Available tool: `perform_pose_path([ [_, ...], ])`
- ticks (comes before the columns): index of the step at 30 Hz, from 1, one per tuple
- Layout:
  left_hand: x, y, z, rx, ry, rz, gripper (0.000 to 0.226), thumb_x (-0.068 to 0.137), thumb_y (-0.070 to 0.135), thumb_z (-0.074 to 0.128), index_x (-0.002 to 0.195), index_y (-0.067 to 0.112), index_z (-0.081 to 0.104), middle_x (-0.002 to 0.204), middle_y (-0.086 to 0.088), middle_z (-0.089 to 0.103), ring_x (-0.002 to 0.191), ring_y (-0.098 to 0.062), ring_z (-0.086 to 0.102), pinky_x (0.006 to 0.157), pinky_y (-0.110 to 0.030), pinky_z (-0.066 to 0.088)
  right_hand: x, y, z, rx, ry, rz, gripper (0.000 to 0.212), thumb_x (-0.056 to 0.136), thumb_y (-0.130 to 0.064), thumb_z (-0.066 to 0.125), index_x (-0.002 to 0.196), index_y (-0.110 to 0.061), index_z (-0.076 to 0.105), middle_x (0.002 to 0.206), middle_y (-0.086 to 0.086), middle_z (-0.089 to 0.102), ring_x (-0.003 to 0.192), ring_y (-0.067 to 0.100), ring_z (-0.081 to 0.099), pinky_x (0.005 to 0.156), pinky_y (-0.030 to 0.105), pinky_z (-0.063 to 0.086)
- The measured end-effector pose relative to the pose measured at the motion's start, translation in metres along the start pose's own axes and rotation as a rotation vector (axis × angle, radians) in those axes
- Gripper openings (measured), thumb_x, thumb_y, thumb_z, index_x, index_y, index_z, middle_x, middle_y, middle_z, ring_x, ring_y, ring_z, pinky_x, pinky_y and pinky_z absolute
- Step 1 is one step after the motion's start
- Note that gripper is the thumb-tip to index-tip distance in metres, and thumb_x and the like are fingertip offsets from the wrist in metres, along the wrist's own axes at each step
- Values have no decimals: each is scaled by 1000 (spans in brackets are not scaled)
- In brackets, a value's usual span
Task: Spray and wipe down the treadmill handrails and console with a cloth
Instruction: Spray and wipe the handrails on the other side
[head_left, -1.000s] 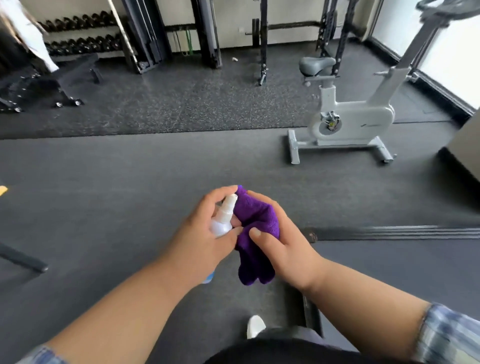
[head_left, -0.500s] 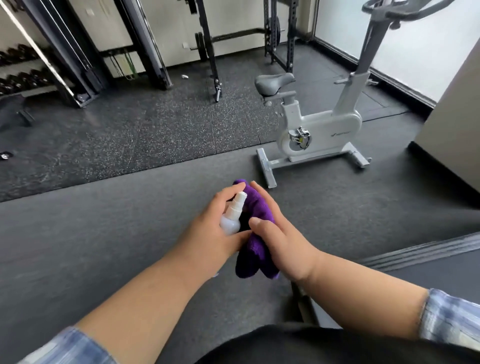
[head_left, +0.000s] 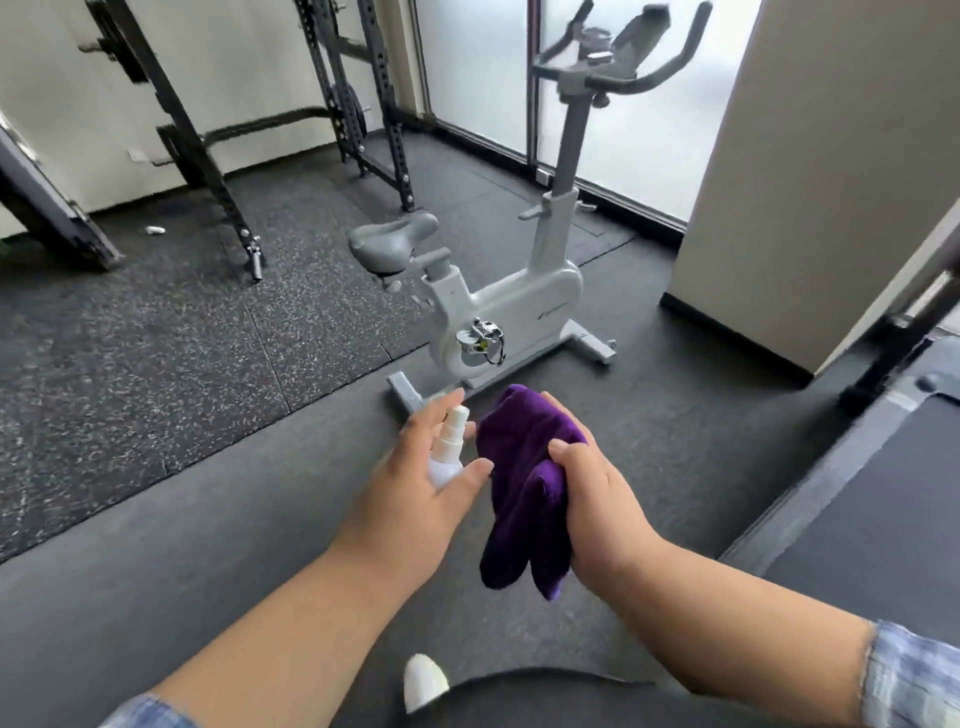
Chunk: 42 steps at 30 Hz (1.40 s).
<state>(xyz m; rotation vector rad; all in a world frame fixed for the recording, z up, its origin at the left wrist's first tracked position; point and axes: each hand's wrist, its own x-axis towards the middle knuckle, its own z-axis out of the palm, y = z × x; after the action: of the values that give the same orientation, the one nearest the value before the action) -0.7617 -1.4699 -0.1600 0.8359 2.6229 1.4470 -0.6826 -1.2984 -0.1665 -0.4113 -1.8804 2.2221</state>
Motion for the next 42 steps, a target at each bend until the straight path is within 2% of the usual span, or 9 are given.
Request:
perform_pose_path([
  [4,107,-33,-15,7,-179,136,64,85,47,68,127,73,28,126,22,61,108,2,60,87,-5,41,78,-1,7,-26,157,-6,59,79,-50,41,137,-49,51,137,-8,63,132,12,52,116,48,34],
  [8,191,-39,-1,-27,-315,249,58,83,59,58,132,68,29,127,21,61,113,10,54,88,-1,37,128,-9,-4,16,319,-44,57,78,-47,42,134,-52,53,137,-10,62,132,13,52,115,48,33],
  [12,259,-32,39,-100,-443,337,59,83,54,60,132,67,31,122,23,62,115,10,55,88,-1,37,168,-18,-36,13,455,-114,51,82,-37,37,125,-23,60,122,-1,66,121,17,58,111,54,38],
  [17,348,-15,106,-175,-525,409,57,82,56,60,134,58,36,115,22,66,105,5,62,83,0,38,224,-16,-105,140,661,-134,54,86,-34,37,137,-27,55,142,1,58,136,15,49,116,44,30],
  [21,431,11,176,-227,-536,452,56,84,53,61,132,65,34,118,31,61,109,4,62,85,-4,42,282,-32,-177,129,649,-163,30,85,-22,35,103,-27,60,96,3,59,93,18,56,90,33,38],
  [25,499,42,247,-314,-548,441,59,89,39,68,132,65,36,118,26,63,110,3,63,85,-3,42,329,-58,-248,143,720,-149,55,84,-36,39,136,-23,54,133,-1,62,130,12,53,115,47,33],
  [28,540,66,293,-342,-622,465,60,87,42,66,136,60,37,118,23,63,113,0,62,86,-5,42,367,-79,-298,108,737,-208,43,86,-29,37,125,-19,50,124,-3,54,118,20,48,117,61,27],
  [36,634,117,408,-378,-837,582,61,88,39,65,132,66,34,116,16,66,108,4,62,83,-1,39,423,-96,-406,264,955,-233,67,81,-38,47,146,-20,47,141,16,58,137,22,49,120,47,25],
  [42,724,166,514,-421,-1096,695,57,88,48,64,134,65,36,118,32,61,112,5,59,84,-1,38,470,-120,-475,225,1251,-289,55,85,-34,44,139,-34,55,138,-8,62,133,10,53,118,43,30],
])
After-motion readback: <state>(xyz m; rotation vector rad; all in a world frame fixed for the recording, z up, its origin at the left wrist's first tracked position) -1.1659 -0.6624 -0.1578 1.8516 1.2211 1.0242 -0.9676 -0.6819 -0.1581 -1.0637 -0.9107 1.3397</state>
